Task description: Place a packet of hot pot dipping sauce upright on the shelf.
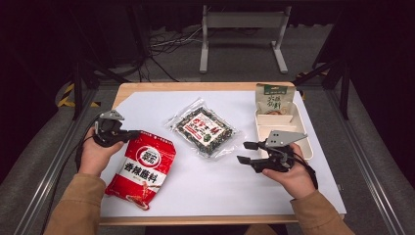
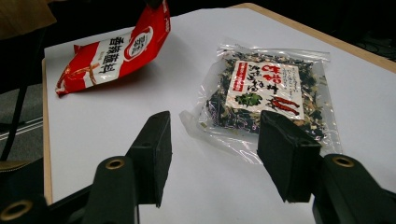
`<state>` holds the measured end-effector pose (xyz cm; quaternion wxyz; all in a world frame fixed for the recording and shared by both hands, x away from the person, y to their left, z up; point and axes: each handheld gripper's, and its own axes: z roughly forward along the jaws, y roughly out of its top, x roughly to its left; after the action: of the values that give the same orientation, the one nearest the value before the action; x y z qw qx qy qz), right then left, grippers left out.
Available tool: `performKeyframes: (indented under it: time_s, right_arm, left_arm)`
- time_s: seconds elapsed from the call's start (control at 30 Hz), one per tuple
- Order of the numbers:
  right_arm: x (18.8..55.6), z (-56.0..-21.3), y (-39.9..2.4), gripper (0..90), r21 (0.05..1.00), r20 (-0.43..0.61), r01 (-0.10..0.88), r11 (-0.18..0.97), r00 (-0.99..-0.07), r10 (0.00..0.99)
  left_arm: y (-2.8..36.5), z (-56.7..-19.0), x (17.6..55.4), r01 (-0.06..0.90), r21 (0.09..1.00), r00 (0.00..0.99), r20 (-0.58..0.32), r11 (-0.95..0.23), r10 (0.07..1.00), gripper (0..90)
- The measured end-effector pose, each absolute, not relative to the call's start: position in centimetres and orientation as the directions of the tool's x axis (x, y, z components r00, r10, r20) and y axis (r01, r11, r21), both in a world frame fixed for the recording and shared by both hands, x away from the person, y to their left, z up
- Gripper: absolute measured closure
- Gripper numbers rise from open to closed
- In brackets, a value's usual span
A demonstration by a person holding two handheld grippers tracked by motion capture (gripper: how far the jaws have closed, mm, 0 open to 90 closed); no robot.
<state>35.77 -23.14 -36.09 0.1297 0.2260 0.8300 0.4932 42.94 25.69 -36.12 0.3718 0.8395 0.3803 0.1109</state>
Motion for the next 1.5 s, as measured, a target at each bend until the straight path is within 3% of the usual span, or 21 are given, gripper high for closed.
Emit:
performKeyframes:
  time_s: [0.3, 0.73, 0.97, 1.27, 1.5]
  right_arm:
    - [35.3, -35.5, -22.7, 47.5, 0.880, -0.014, 0.228, 0.417, -0.865, 0.501]
    - [34.9, -35.2, -22.7, 47.4, 0.872, -0.031, 0.234, 0.431, -0.850, 0.526]
    - [34.8, -35.2, -22.4, 47.4, 0.872, -0.032, 0.230, 0.432, -0.853, 0.521]
    - [34.7, -35.1, -22.1, 46.2, 0.877, -0.033, 0.221, 0.427, -0.858, 0.512]
    - [34.5, -35.1, -21.5, 44.5, 0.884, -0.015, 0.212, 0.416, -0.877, 0.480]
  left_arm:
    - [25.2, -32.4, 39.4, 0.432, 0.817, 0.717, -0.054, -0.383, 0.695, 90.0]
    - [24.2, -28.6, 34.0, 0.293, 0.884, 0.785, -0.006, -0.363, 0.620, 90.0]
    - [23.2, -27.5, 32.5, 0.237, 0.904, 0.824, 0.007, -0.356, 0.567, 90.0]
    - [22.7, -26.4, 31.2, 0.160, 0.947, 0.819, 0.030, -0.278, 0.572, 90.0]
    - [21.5, -25.9, 30.6, 0.115, 0.958, 0.860, 0.036, -0.262, 0.509, 90.0]
